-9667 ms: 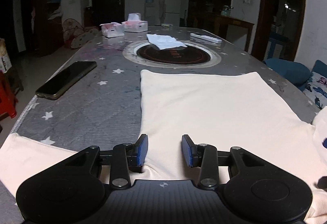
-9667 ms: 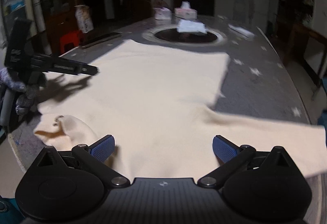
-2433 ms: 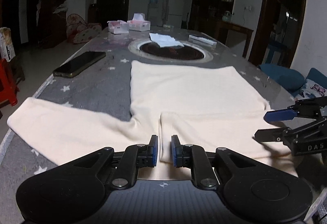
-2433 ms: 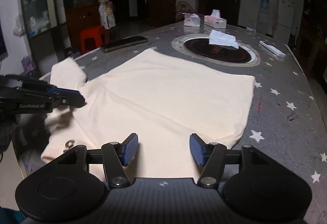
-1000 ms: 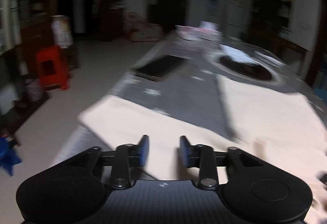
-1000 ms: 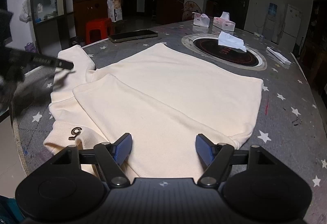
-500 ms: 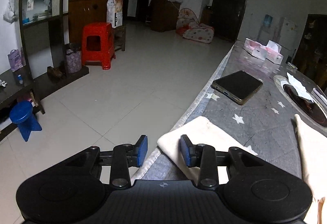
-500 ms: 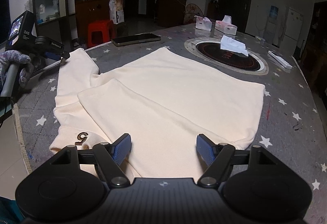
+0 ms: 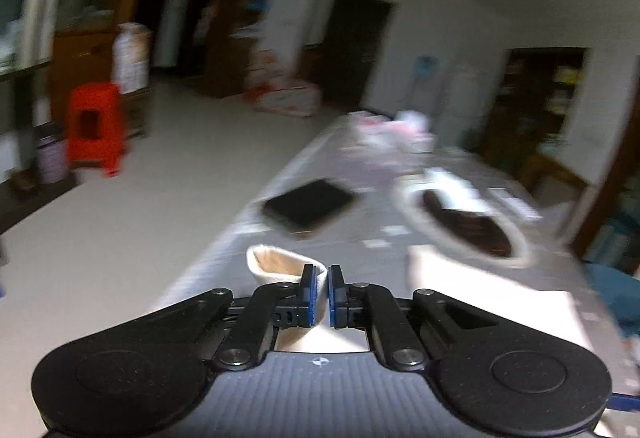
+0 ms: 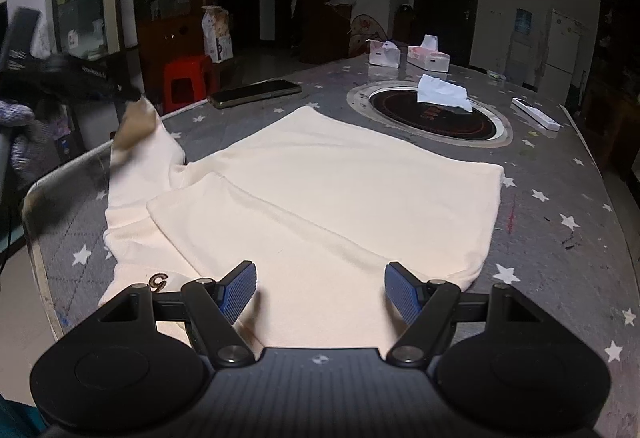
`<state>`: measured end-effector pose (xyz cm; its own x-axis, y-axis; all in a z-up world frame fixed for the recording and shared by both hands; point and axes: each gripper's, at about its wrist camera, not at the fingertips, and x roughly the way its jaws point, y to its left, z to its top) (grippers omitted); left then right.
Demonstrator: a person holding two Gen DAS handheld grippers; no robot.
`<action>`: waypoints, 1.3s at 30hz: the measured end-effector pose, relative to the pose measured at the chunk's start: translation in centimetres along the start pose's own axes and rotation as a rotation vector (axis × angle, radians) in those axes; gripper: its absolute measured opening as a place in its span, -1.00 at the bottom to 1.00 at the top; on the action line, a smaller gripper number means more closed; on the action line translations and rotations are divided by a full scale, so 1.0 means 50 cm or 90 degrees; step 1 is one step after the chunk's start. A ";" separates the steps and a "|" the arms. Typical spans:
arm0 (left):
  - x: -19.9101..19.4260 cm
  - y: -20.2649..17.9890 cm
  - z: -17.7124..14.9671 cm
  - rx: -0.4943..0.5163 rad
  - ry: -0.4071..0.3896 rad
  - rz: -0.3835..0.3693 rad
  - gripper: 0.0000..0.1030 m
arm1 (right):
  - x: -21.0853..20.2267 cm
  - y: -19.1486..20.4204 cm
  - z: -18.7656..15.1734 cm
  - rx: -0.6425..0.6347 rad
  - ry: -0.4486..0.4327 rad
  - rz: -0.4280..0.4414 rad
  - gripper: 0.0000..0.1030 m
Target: Fold clothes
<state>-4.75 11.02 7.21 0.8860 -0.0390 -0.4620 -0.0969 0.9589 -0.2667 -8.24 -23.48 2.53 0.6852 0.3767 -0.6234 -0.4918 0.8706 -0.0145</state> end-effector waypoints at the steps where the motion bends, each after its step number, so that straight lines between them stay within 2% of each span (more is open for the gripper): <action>1: -0.010 -0.022 0.003 0.004 -0.002 -0.030 -0.88 | -0.003 -0.004 -0.001 0.005 -0.003 -0.001 0.41; 9: -0.063 -0.195 -0.007 0.041 0.019 -0.239 -0.89 | -0.031 -0.043 -0.013 0.042 -0.020 -0.021 0.41; 13: -0.066 -0.260 -0.039 0.061 0.055 -0.324 -0.89 | -0.046 -0.064 -0.021 0.060 -0.026 -0.036 0.41; 17: -0.051 -0.306 -0.082 0.080 0.098 -0.377 -0.89 | -0.060 -0.082 -0.030 0.074 -0.031 -0.053 0.41; 21: -0.035 -0.338 -0.130 0.111 0.131 -0.404 -0.86 | -0.069 -0.100 -0.038 0.088 -0.034 -0.073 0.41; 27: -0.013 -0.336 -0.170 0.128 0.181 -0.407 -0.80 | -0.077 -0.110 -0.038 0.100 -0.034 -0.080 0.40; 30: -0.015 -0.311 -0.161 0.139 0.165 -0.398 -0.68 | -0.078 -0.108 -0.034 0.104 -0.033 -0.071 0.36; 33: -0.005 -0.277 -0.152 0.153 0.152 -0.350 -0.67 | -0.078 -0.106 -0.031 0.107 -0.032 -0.062 0.20; 37: 0.018 -0.225 -0.147 0.146 0.157 -0.276 -0.67 | -0.063 -0.083 -0.027 0.098 -0.023 -0.032 0.17; 39: 0.030 -0.199 -0.144 0.143 0.159 -0.239 -0.68 | -0.048 -0.071 -0.025 0.091 -0.014 -0.015 0.05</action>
<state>-5.74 -0.59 3.09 0.7024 -0.4329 -0.5651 0.3325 0.9014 -0.2773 -8.83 -27.88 3.08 0.7076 0.3616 -0.6071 -0.3953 0.9147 0.0840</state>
